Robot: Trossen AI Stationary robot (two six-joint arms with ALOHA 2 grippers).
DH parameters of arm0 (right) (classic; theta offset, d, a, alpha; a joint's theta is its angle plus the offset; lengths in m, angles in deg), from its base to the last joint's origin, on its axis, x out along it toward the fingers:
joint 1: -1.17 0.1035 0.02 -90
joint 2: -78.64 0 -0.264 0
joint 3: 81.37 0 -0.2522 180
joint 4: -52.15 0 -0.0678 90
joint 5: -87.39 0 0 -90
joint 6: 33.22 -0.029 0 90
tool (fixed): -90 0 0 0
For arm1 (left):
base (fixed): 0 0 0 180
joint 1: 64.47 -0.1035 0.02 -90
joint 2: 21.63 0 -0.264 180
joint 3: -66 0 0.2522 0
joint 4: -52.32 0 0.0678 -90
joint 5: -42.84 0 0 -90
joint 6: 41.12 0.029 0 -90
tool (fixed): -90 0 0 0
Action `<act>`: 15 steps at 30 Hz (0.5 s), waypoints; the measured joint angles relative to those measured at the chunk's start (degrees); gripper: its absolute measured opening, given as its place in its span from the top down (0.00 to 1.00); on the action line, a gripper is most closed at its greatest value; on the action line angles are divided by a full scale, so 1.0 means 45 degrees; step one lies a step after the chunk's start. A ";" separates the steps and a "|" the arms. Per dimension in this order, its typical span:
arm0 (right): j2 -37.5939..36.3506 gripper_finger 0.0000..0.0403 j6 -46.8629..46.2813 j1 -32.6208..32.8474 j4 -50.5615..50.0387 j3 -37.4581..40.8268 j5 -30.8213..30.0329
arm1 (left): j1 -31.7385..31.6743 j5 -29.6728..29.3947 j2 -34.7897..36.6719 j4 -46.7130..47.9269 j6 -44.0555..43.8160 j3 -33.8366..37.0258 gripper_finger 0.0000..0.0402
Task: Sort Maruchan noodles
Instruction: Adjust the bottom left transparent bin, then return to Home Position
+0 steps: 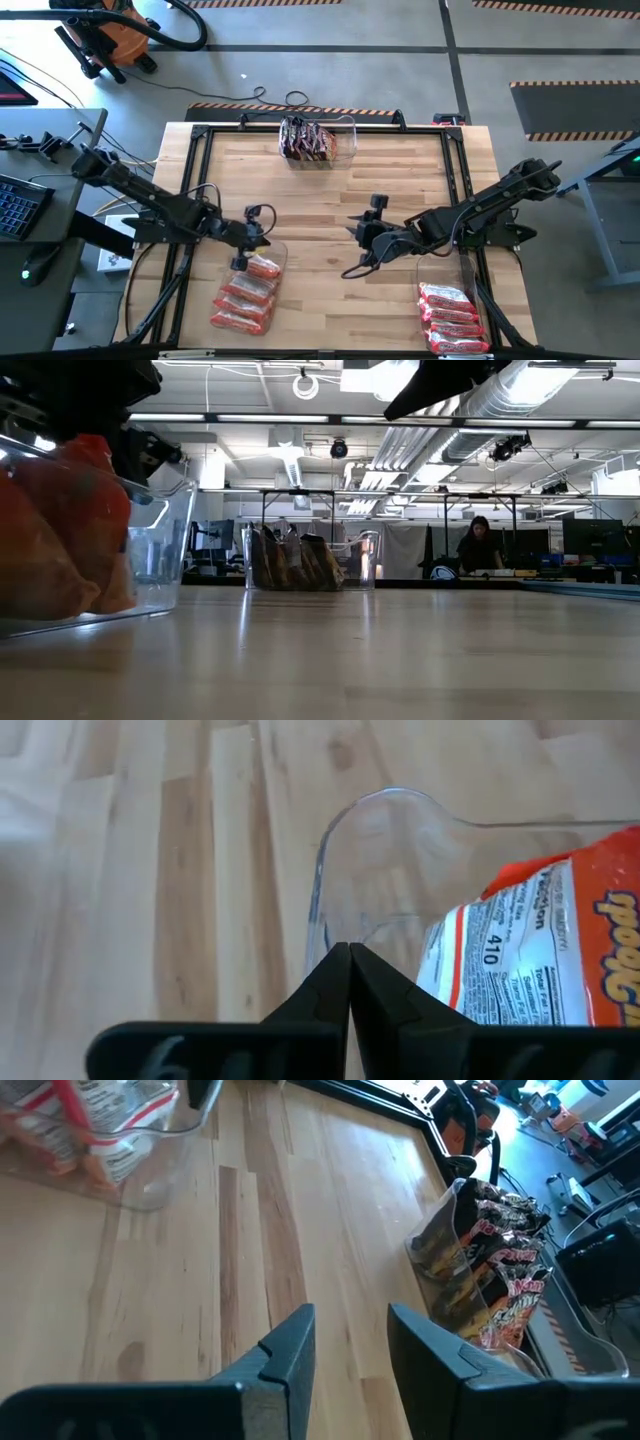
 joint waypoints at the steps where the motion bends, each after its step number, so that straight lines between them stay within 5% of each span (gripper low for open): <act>1: 0.0000 0.73 0.0040 -0.0004 -0.0076 0.0000 -0.0002 | -0.0118 0.0021 0.0073 0.0041 0.0089 0.0008 1.00; 8: -0.0027 0.78 0.0835 -0.0074 -0.0322 0.0000 0.0310 | -0.1029 0.0492 0.1944 0.0719 0.0623 0.0049 1.00; 15: -0.0185 0.98 0.1412 -0.1233 -0.0107 0.0000 0.2013 | -0.2876 0.2670 0.4371 0.0585 0.1791 0.0049 1.00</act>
